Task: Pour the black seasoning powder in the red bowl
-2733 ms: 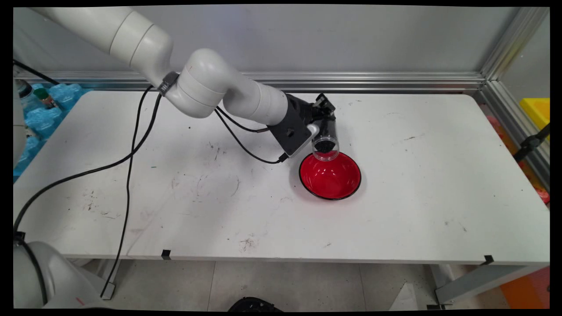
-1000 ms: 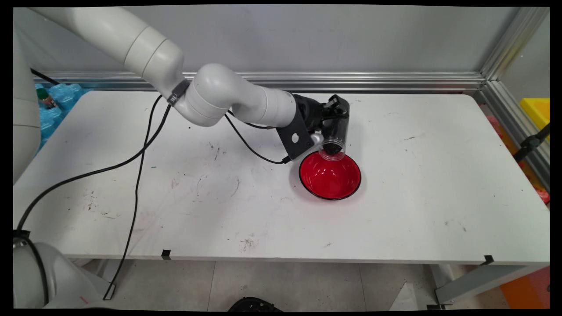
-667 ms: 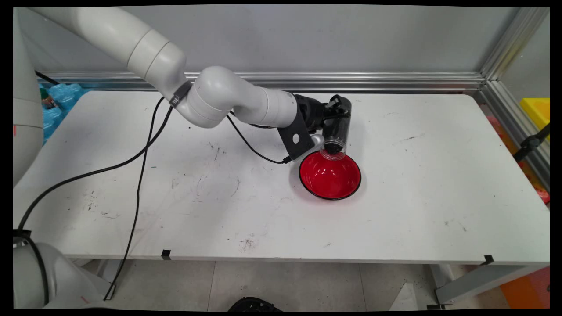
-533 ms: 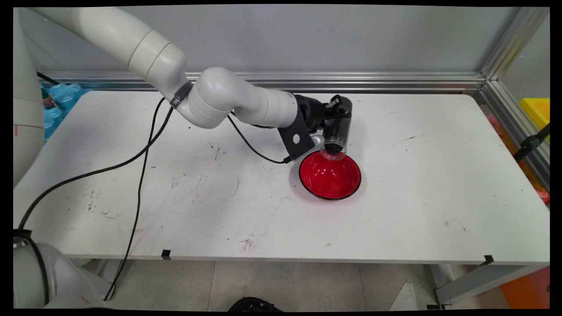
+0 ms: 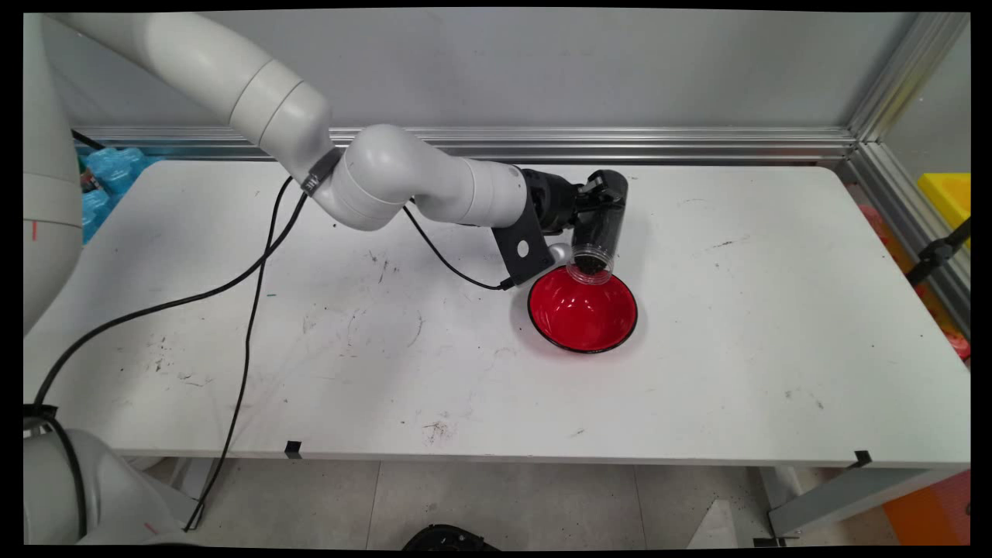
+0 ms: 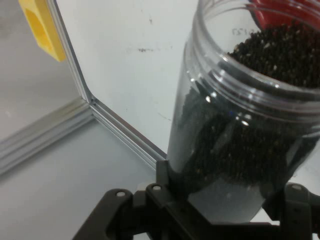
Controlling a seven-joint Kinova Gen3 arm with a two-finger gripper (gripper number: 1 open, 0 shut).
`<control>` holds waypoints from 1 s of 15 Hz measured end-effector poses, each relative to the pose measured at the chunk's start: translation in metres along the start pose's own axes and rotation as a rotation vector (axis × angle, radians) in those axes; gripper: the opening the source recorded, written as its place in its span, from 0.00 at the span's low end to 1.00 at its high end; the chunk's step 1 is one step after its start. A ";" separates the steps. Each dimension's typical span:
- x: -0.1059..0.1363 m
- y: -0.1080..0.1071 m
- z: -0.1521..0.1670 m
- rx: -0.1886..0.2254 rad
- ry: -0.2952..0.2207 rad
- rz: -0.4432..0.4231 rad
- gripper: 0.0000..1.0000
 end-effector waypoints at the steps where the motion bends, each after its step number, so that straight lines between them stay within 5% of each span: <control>1: 0.000 0.000 0.000 0.003 0.002 0.006 0.00; 15: -0.001 0.007 -0.001 0.063 0.014 0.107 0.00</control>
